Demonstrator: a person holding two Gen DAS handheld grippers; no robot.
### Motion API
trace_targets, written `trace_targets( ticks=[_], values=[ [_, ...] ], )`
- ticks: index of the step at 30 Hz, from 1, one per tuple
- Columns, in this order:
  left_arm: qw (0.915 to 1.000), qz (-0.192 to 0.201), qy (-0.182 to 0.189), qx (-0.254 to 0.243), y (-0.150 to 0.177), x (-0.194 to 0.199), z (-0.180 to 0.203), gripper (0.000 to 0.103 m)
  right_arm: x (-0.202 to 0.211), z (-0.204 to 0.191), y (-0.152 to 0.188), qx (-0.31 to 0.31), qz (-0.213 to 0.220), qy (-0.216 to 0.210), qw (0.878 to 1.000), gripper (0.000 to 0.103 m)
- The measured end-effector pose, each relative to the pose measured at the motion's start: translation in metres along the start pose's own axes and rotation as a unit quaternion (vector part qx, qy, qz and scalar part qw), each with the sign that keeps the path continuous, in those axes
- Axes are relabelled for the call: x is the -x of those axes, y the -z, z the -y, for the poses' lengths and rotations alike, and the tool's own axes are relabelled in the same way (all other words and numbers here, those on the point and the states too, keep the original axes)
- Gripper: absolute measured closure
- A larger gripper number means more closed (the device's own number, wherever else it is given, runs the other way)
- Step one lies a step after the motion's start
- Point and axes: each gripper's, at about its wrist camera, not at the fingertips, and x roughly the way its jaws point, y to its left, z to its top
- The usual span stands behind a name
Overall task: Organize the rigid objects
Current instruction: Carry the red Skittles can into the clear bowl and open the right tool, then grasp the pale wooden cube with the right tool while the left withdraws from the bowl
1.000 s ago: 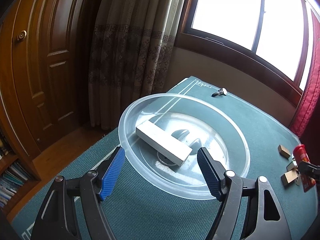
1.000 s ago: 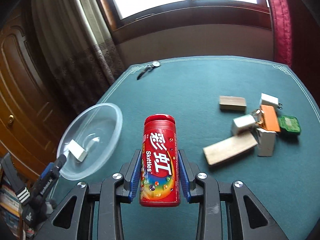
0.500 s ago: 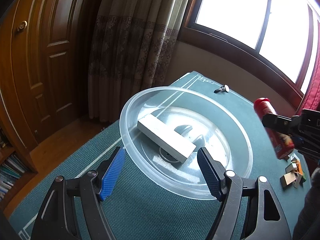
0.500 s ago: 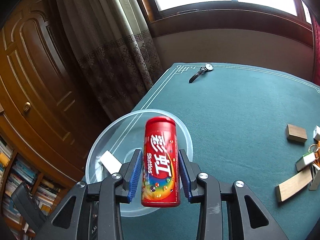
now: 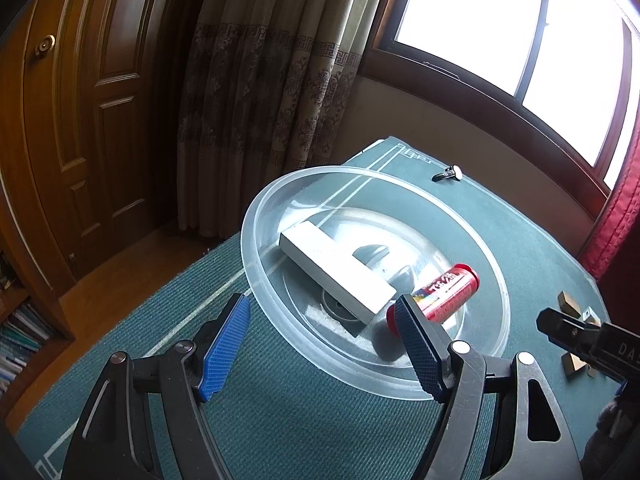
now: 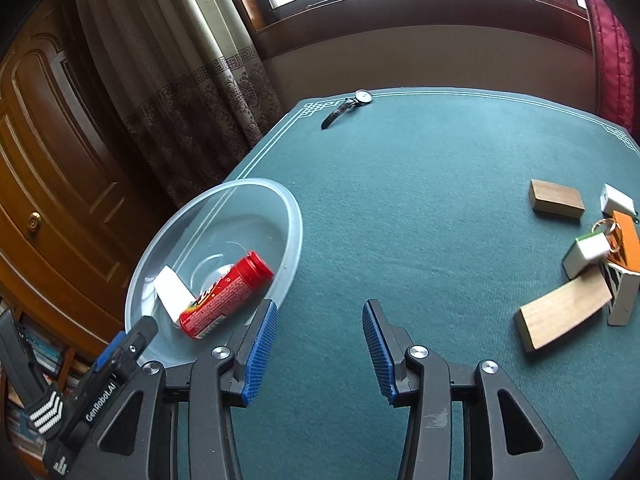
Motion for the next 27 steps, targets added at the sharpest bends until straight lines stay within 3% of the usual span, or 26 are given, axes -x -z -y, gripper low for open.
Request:
trace_targets(
  ticks=[11,27],
  values=[
    [1.0,-0.002,-0.008,0.0,0.0,0.0,0.0,0.027,0.018,0.034,0.041,0.012,0.007,0.062,0.998,0.055],
    [0.9995,0.015,-0.027,-0.006,0.002,0.008,0.003,0.027,0.055,0.11,0.061,-0.064,0.034,0.131,0.989,0.055]
  ],
)
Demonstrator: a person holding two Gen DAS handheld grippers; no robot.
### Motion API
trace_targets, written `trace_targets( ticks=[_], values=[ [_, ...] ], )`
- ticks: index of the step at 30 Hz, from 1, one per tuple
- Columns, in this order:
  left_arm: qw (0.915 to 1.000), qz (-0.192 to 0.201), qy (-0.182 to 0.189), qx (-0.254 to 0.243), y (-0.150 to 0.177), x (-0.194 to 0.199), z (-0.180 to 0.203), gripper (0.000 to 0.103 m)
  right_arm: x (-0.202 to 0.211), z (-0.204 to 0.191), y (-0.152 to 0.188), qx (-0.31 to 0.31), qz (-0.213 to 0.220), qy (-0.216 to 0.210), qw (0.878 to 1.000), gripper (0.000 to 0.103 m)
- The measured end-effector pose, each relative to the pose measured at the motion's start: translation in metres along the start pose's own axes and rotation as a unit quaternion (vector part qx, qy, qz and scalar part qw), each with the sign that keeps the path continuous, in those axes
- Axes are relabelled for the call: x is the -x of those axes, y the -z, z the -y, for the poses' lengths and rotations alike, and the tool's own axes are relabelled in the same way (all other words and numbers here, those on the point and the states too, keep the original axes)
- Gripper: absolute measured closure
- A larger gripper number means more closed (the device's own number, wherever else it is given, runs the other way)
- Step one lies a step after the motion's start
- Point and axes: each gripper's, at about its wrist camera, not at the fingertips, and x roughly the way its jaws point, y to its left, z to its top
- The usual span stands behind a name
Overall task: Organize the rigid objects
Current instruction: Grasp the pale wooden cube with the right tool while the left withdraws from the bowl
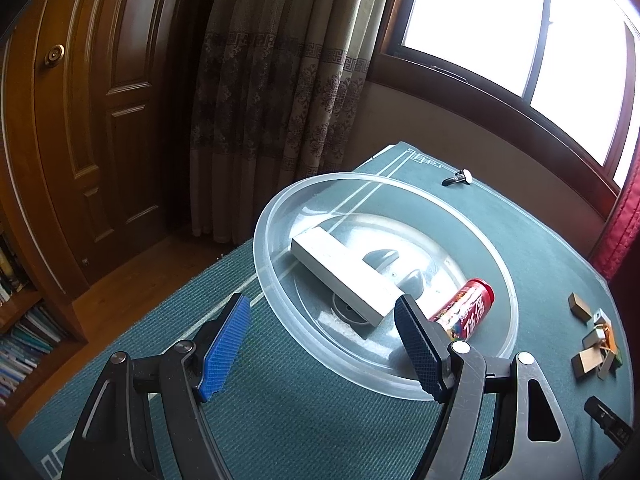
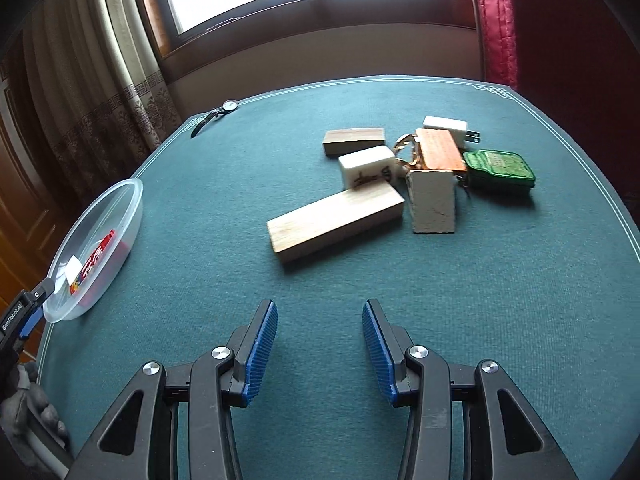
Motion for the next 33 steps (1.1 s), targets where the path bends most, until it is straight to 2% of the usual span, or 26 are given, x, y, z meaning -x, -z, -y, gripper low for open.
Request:
trace_targets(
  ticks=[8,19,27,33],
  values=[
    [0.9993,0.002,0.004,-0.038,0.007,0.009,0.018,0.026,0.003,0.031,-0.01,-0.03,0.014,0.031,0.999,0.055],
    [0.9918,-0.005,0.048,-0.118,0.029,0.025,0.066,0.026,-0.011,0.052,-0.038,-0.024,0.033,0.061,0.997,0.055],
    [0.9881,-0.013,0.055,-0.143,0.036,0.028,0.084,0.026,-0.027,0.059,-0.054,-0.029,0.029,0.049,0.998,0.056],
    [0.9853,-0.017,0.059,-0.159,0.04,0.029,0.098,0.026,-0.034,0.061,-0.059,-0.027,0.026,0.041,0.998,0.065]
  ],
)
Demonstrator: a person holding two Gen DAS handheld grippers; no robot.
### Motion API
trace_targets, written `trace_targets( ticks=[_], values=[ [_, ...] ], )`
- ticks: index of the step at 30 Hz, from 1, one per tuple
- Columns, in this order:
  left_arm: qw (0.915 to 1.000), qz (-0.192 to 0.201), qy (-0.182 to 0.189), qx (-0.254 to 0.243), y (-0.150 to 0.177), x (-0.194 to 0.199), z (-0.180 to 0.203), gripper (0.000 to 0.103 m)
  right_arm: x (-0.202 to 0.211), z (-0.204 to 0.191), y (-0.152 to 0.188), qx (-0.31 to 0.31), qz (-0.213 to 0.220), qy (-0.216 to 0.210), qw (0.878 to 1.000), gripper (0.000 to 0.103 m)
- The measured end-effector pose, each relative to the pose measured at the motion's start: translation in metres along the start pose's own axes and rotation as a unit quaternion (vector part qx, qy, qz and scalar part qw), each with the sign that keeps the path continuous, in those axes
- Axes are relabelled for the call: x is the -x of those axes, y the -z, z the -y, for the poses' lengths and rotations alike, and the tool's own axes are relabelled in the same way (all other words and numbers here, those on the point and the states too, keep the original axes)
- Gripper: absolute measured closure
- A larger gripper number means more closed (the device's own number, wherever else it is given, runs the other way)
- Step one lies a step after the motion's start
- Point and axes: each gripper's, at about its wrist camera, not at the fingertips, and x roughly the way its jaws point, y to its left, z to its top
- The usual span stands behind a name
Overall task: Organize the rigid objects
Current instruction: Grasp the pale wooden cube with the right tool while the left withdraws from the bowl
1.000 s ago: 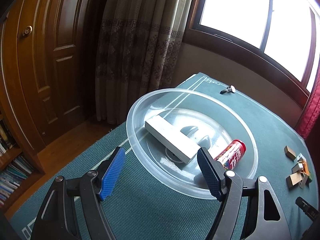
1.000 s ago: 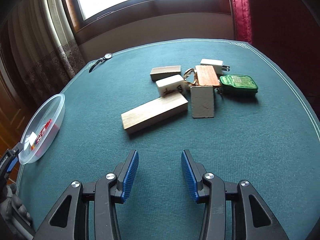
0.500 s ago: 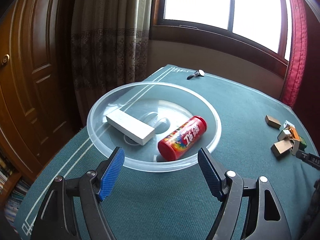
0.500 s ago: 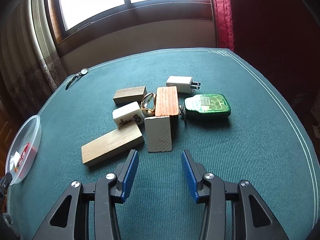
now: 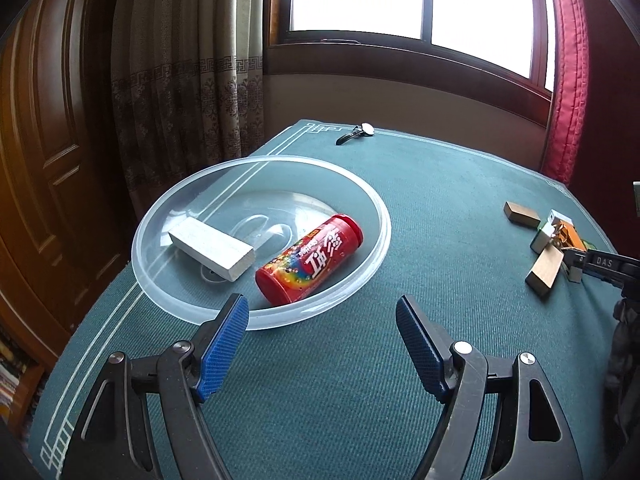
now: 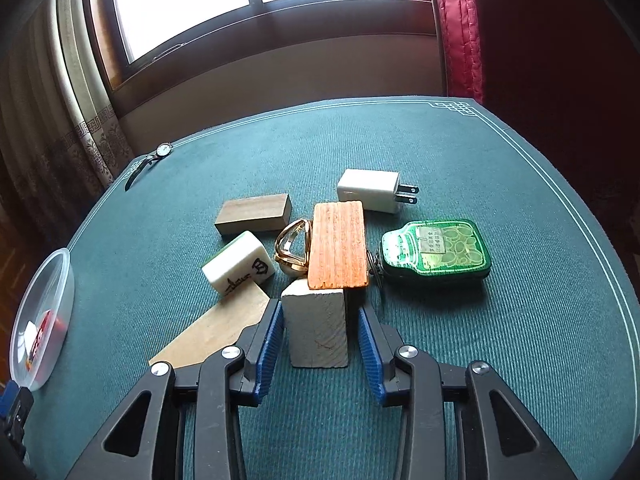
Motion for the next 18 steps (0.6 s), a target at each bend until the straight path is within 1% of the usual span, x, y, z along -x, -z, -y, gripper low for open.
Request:
trace_targets(
  ticks=[3,10,14,18],
  values=[
    [0.9999,-0.004,0.005,-0.009,0.0,-0.001,0.007,0.026,-0.002,0.002,-0.001,-0.003,-0.003,-0.007,1.0,0.068],
    [0.9992,-0.012,0.022,-0.03,-0.003,-0.002,0.027,0.026,0.002,0.005,0.002,-0.004,-0.003,-0.014,1.0,0.069],
    [0.9972,-0.037,0.053,-0.039,-0.005,-0.007,0.039,0.026,0.008,0.008,0.009,0.004,-0.004,-0.019,1.0,0.069],
    [0.9945,-0.058,0.071,-0.05,-0.006,-0.014,0.055,0.026,0.019,0.013,0.021,0.014,-0.006,-0.024,1.0,0.069]
  ],
)
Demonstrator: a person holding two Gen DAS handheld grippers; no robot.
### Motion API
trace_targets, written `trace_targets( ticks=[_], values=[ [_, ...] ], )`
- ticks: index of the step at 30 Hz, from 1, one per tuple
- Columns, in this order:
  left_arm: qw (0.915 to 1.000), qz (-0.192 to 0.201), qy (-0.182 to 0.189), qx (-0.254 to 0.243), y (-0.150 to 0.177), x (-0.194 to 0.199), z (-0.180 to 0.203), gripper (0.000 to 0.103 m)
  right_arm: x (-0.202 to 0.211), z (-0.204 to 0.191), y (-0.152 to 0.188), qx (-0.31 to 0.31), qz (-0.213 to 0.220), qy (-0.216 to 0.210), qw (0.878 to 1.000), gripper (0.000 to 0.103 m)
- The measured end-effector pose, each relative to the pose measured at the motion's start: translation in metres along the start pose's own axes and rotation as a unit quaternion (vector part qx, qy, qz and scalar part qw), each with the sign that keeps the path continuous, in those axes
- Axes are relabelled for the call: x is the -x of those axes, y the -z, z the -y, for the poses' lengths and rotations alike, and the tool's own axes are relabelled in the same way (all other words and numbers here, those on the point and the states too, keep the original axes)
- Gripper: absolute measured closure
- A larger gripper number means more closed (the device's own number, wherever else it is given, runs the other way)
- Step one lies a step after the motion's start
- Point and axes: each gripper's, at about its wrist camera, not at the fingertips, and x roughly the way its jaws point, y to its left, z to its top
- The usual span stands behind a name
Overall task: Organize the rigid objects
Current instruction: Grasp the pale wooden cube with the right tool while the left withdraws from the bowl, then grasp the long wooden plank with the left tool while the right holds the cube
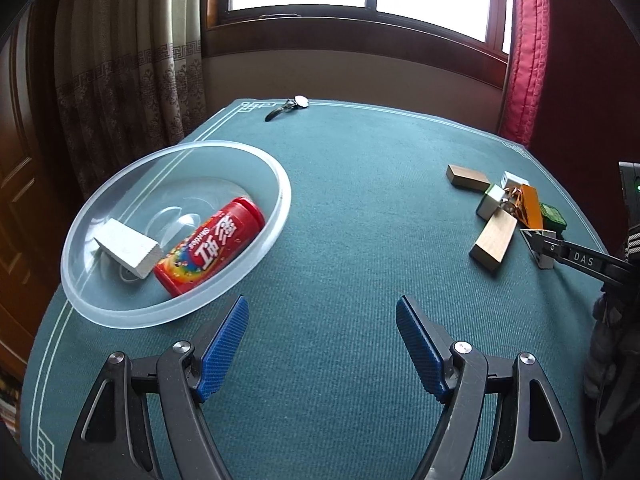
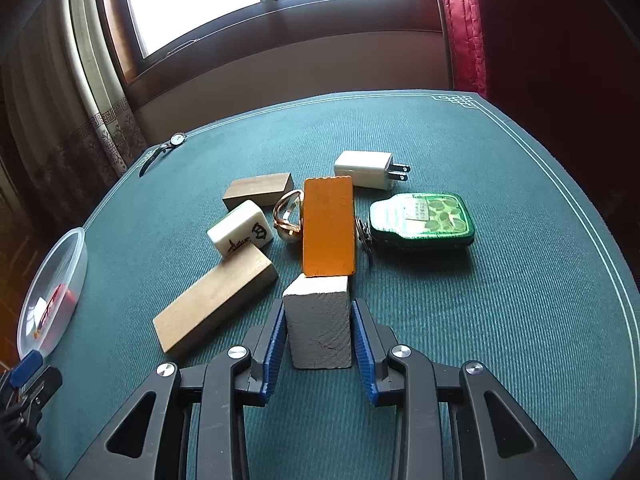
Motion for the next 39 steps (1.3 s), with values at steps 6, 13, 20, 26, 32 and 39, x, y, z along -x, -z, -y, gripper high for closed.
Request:
trace_targets(
  ticks=[6,13,20,26,32,39],
  values=[
    [0.9991,-0.02,0.027,-0.027,-0.006,-0.012,0.029,0.026,0.015,0.012,0.014,-0.003,-0.002,-0.007,1.0,0.069],
    [0.996,-0.042,0.061,-0.051,-0.017,-0.028,0.067,0.026,0.024,0.021,0.021,-0.008,-0.002,-0.021,1.0,0.069],
    [0.9927,-0.062,0.084,-0.059,-0.027,-0.05,0.101,0.026,0.024,0.021,0.023,-0.008,0.001,-0.023,1.0,0.069],
    [0.9925,-0.068,0.073,-0.07,-0.031,-0.069,0.116,0.026,0.025,0.025,0.025,-0.016,0.001,-0.03,0.999,0.069],
    [0.994,-0.063,0.054,-0.072,-0.039,-0.082,0.106,0.021,0.026,0.027,0.025,-0.019,0.001,-0.034,0.999,0.069],
    [0.997,-0.055,0.019,-0.051,-0.048,-0.093,0.08,0.021,0.025,0.027,0.025,-0.019,0.001,-0.035,0.999,0.068]
  ],
)
